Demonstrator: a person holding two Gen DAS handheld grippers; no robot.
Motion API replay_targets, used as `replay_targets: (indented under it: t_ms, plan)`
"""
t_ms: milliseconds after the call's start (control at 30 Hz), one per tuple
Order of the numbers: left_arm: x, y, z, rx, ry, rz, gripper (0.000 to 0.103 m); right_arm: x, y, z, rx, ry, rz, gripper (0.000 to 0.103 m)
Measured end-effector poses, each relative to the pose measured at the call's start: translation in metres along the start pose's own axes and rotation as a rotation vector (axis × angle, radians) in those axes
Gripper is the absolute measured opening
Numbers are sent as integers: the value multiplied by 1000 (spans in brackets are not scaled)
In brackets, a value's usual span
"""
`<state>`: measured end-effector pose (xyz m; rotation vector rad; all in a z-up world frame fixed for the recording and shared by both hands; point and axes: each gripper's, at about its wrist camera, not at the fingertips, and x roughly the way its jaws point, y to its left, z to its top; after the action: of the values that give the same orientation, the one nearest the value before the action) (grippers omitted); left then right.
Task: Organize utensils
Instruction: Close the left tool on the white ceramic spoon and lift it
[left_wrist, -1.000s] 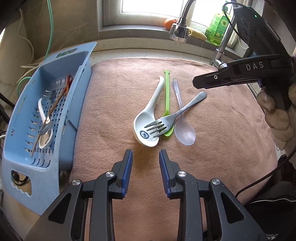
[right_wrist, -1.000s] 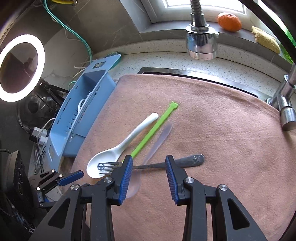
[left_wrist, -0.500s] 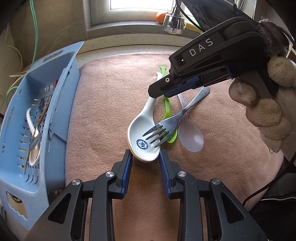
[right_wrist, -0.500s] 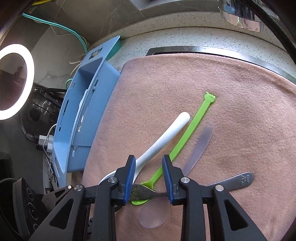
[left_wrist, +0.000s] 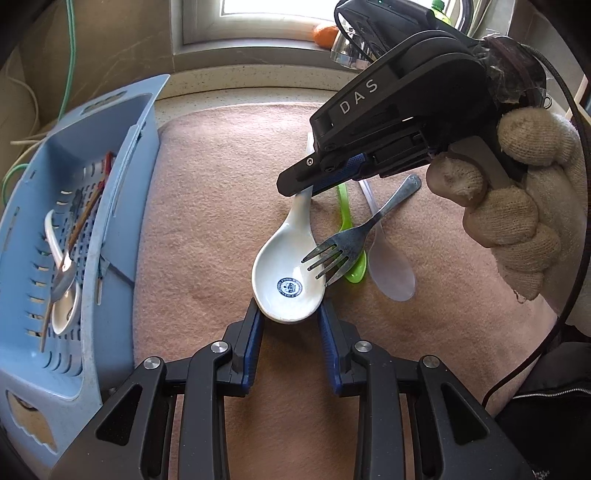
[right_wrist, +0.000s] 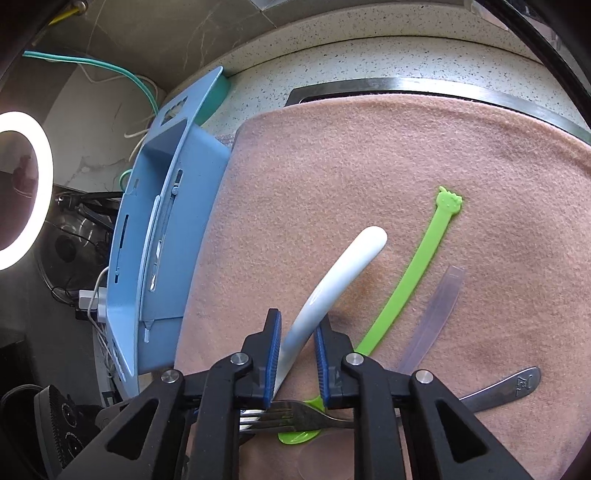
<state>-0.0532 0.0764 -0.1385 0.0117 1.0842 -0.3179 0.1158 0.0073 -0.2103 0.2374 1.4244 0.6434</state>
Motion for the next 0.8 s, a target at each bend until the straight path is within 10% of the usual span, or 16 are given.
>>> replay_targets:
  t_ms: [800]
  plan:
    - [-29, 37, -9, -115, -56, -38, 12, -4, 54, 12, -86, -33, 51, 8]
